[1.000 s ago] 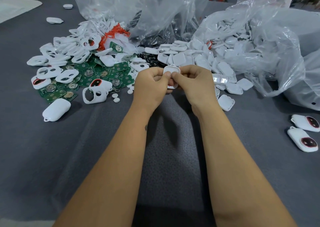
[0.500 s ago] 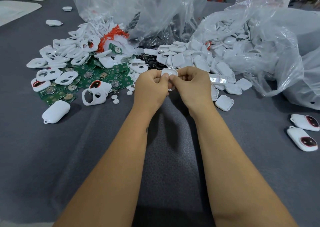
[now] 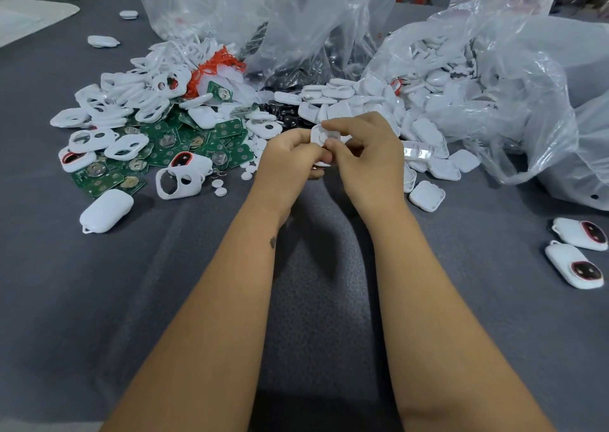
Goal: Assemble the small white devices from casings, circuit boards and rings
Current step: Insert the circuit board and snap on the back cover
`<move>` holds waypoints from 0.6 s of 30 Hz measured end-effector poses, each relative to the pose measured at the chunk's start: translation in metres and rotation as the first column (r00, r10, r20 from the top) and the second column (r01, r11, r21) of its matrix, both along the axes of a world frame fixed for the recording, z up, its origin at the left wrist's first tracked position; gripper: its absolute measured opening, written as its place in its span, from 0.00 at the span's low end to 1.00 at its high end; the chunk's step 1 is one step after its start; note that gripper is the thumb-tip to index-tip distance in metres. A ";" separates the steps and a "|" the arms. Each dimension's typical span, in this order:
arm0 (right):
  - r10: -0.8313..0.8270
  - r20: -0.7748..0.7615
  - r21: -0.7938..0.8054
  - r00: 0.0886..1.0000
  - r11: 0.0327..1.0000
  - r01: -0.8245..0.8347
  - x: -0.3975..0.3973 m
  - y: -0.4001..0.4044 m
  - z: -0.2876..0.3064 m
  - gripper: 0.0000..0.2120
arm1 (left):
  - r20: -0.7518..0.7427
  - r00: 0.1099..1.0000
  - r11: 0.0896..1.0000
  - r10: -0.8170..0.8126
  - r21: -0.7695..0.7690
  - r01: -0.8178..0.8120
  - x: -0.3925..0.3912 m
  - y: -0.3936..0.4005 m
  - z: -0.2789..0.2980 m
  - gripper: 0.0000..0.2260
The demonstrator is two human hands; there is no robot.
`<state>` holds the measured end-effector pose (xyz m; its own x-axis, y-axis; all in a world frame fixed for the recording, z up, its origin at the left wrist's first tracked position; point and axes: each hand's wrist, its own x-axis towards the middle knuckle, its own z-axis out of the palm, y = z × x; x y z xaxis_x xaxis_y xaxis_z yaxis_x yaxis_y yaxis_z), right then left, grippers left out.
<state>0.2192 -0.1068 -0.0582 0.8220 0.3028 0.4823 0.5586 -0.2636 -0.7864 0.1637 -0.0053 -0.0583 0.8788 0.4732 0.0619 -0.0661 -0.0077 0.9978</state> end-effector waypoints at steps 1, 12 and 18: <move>-0.009 0.017 -0.003 1.000 1.000 0.009 0.001 -0.001 0.000 0.11 | 0.005 1.000 1.000 -0.009 0.008 0.009 -0.001 0.000 0.001 0.10; -0.026 0.027 0.033 0.999 0.999 0.025 -0.003 -0.001 0.004 0.05 | 0.034 0.999 0.999 -0.018 -0.033 0.019 -0.004 0.000 0.004 0.12; -0.021 -0.056 0.091 0.998 0.995 0.026 -0.001 -0.004 0.007 0.08 | 0.054 0.999 0.998 0.001 -0.066 0.002 -0.003 -0.001 0.005 0.10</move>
<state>0.2179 -0.1106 -0.0509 0.8544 0.2397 0.4610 0.5082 -0.2011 -0.8374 0.1606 -0.0064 -0.0534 0.8753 0.4773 0.0781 -0.1202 0.0583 0.9910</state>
